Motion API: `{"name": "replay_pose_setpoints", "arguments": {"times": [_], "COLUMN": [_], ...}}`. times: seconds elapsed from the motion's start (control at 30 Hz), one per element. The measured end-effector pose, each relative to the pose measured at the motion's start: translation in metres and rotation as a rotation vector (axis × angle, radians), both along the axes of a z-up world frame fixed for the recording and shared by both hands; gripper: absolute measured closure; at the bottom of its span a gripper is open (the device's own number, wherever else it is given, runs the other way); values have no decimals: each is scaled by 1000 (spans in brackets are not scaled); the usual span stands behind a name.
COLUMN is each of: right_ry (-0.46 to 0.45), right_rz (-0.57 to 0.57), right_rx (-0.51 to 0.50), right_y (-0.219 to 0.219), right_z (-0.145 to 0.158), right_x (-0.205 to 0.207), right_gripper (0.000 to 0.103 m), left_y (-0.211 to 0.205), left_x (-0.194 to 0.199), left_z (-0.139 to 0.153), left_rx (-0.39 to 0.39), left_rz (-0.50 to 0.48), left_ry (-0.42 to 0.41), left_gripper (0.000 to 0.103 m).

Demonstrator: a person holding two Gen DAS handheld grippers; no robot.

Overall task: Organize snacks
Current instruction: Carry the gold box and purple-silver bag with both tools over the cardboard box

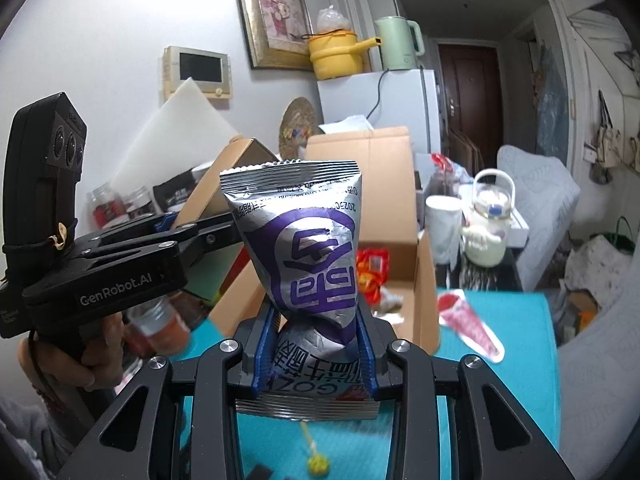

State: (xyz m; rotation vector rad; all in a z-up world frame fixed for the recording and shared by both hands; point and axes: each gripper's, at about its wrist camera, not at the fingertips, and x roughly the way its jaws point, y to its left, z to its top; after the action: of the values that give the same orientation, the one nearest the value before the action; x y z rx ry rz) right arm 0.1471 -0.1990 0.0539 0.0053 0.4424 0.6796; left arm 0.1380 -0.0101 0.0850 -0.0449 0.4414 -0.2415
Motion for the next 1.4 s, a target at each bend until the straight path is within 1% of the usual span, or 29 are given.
{"name": "replay_pose_setpoints", "arguments": {"times": [0.17,0.4,0.57,0.7,0.8,0.87,1.03,1.27,1.4], "right_ry": [-11,16,67,123,161,198,252,314,337], "right_rz": [-2,8,22,38,23,12,-7,-26,-43], "right_rx": [9,41,29,19,25,9,-22,-54,-83], "right_y": [6,16,28,40,44,48,51,55,59], "right_z": [6,5,-7,-23,-35,-44,-63,-81,-90], "right_x": [30,74,102,125,137,146,159,173,179], "right_gripper": [68,68,68,68,68,68,68,68,68], "left_y": [5,18,26,28,30,29,26,22,18], "left_x": [30,69,98,115,126,132,148,168,174], "left_z": [0,-15,-36,-51,-60,-67,-88,-118,-131], "left_rx": [-12,-23,-11,-2,8,32,73,98,132], "left_rz": [28,96,125,132,135,145,181,178,182], "left_ry": [-14,10,70,105,134,148,219,328,380], "left_gripper": [60,60,60,60,60,60,60,60,60]}}
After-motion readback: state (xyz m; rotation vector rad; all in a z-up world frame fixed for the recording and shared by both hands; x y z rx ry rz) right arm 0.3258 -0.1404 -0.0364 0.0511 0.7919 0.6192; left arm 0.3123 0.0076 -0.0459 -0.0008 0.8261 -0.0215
